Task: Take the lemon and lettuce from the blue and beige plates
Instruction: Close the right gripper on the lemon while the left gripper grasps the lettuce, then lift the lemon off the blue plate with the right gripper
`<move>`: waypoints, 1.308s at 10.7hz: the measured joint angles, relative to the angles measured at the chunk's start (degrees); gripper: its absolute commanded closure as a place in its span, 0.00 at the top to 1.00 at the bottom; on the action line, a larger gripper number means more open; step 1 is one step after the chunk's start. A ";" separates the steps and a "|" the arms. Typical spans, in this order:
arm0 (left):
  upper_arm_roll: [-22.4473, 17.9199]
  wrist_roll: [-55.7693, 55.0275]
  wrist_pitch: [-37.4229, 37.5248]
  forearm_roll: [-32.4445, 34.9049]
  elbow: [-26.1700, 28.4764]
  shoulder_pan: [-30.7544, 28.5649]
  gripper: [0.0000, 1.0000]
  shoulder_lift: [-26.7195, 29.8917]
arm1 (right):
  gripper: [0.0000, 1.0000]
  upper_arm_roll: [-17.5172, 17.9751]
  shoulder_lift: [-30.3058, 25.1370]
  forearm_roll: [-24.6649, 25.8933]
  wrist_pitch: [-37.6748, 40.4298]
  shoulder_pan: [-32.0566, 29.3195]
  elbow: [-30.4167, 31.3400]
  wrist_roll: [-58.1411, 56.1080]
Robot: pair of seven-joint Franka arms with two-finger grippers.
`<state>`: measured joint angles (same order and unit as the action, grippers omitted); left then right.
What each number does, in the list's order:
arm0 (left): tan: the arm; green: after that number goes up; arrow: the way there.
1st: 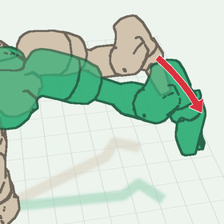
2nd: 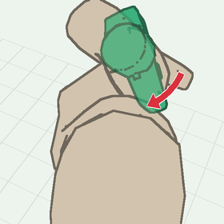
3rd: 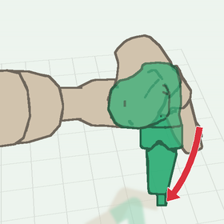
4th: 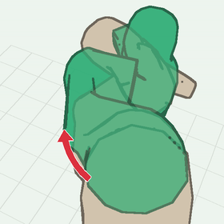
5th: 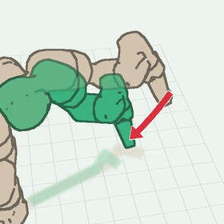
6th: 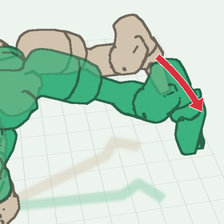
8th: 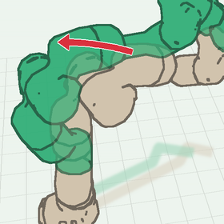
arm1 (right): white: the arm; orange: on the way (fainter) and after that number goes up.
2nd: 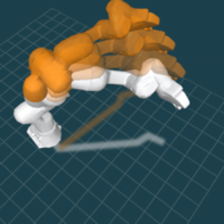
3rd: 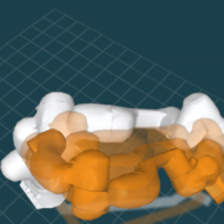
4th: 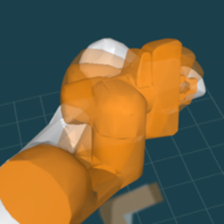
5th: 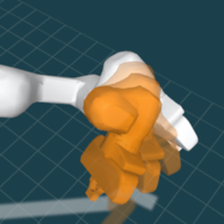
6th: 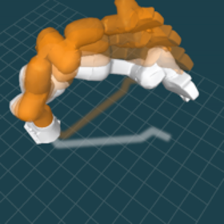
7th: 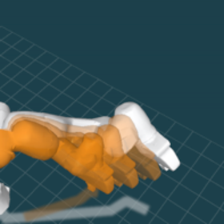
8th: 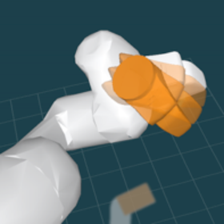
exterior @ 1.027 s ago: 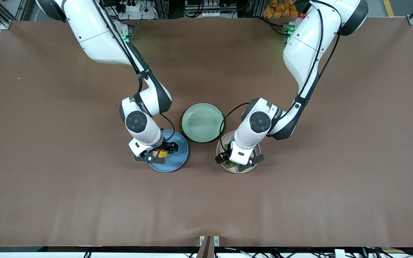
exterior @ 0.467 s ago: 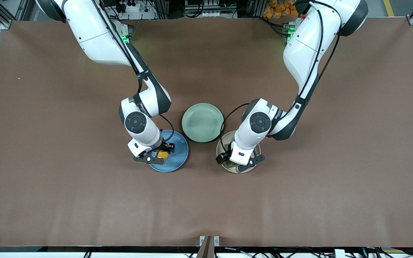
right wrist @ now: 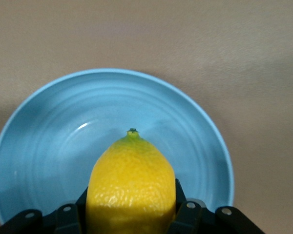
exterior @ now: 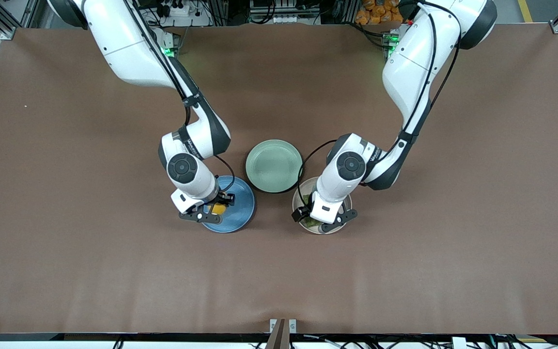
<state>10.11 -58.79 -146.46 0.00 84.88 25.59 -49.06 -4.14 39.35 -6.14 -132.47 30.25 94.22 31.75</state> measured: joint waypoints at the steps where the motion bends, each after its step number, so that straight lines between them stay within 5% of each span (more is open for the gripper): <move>1: 0.00 0.00 0.00 0.01 0.00 0.00 1.00 0.00 | 0.41 -0.30 -0.45 0.00 2.54 -0.02 -1.47 0.31; 14: -0.08 0.00 1.16 0.02 -0.46 -0.46 1.00 0.68 | 0.38 -2.46 -9.35 0.22 18.36 -9.03 -3.91 -8.20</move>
<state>10.03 -58.79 -145.29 0.01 84.43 25.13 -48.37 -6.59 29.99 -5.92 -114.11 21.23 90.31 23.55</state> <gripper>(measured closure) 0.000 0.379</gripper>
